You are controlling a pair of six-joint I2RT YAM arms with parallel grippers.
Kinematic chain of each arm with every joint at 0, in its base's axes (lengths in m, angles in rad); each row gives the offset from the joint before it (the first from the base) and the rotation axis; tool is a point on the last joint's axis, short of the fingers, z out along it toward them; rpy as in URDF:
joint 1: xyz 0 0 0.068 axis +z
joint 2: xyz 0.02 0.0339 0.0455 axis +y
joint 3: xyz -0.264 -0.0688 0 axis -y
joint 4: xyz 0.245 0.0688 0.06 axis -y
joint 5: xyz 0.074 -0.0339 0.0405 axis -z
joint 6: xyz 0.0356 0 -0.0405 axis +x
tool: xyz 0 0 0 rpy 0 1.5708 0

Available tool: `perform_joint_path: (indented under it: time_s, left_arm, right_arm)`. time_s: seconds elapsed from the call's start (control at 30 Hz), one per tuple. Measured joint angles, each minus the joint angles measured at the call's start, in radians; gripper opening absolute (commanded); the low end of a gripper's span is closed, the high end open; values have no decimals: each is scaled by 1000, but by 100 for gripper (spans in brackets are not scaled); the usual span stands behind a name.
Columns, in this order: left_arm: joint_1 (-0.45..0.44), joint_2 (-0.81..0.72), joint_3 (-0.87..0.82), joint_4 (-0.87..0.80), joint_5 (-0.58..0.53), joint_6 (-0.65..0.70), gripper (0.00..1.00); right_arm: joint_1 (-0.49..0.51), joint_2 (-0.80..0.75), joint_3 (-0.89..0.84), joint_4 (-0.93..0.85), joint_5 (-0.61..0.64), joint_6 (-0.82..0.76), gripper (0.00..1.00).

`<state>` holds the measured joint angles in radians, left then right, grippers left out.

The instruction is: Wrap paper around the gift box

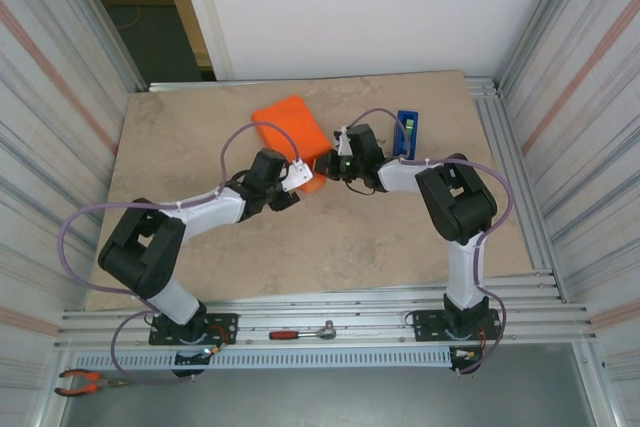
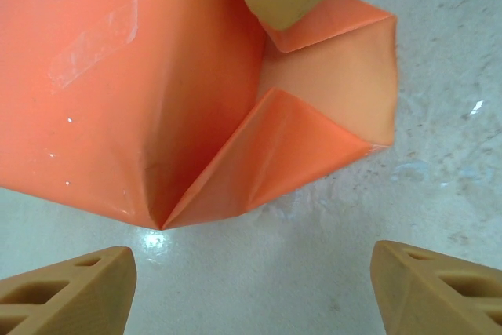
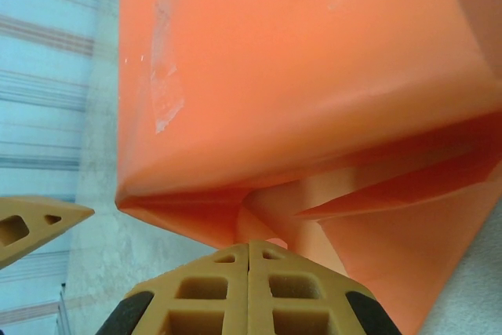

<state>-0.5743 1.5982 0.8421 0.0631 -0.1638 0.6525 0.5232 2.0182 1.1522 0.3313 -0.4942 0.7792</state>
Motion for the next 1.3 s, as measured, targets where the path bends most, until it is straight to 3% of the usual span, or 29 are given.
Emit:
perform_joint_path:
  time_s: [0.1,0.23,0.3,0.53,0.8,1.3]
  left_arm:
    - [6,5,-4,31,-33,5,82]
    - [33,4,-4,72,-66,-15,85]
    - [47,-1,-4,81,-78,-37,86]
    - [98,-40,20,98,-95,-156,99]
    - [202,-103,47,99,-19,-349,99]
    - [212,-112,48,79,64,-361,99]
  right_arm:
    - [-3,0,-16,10,1,2,0]
    - [-13,-10,-46,-27,13,0,27]
    - [-14,-21,-54,-65,31,-3,34]
    - [-13,-106,-85,-167,60,-10,35]
    - [25,-138,-122,-239,92,-24,36]
    - [26,-61,-35,-242,101,0,38]
